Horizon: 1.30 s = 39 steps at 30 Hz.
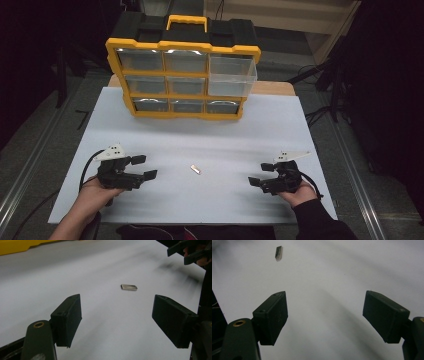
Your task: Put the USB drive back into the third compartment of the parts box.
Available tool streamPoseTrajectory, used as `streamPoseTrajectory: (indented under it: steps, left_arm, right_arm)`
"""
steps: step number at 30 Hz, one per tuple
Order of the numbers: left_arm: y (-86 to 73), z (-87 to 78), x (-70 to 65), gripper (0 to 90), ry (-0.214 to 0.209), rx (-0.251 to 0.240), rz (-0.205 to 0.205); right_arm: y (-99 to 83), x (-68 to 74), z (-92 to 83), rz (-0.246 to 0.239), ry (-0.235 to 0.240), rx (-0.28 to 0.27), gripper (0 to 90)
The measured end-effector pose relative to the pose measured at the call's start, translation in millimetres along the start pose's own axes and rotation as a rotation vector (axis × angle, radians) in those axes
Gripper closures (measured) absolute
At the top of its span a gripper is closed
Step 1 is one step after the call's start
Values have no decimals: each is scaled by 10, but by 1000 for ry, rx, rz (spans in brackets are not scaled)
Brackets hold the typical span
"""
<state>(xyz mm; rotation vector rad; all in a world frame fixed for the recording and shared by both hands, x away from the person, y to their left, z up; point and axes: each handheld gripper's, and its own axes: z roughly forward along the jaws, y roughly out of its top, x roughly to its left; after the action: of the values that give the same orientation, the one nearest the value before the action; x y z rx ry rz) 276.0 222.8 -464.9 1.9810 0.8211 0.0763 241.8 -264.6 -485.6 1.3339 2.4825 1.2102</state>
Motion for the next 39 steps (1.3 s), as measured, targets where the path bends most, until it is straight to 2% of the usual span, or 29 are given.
streamPoseTrajectory:
  steps: [23,39]
  left_arm:
    - [-4,2,16,251,5,9,-22]
    - [-7,3,19,251,7,14,-21]
  right_arm:
    - [4,6,-11,11,7,3,180]
    - [9,-1,0,17,10,4,180]
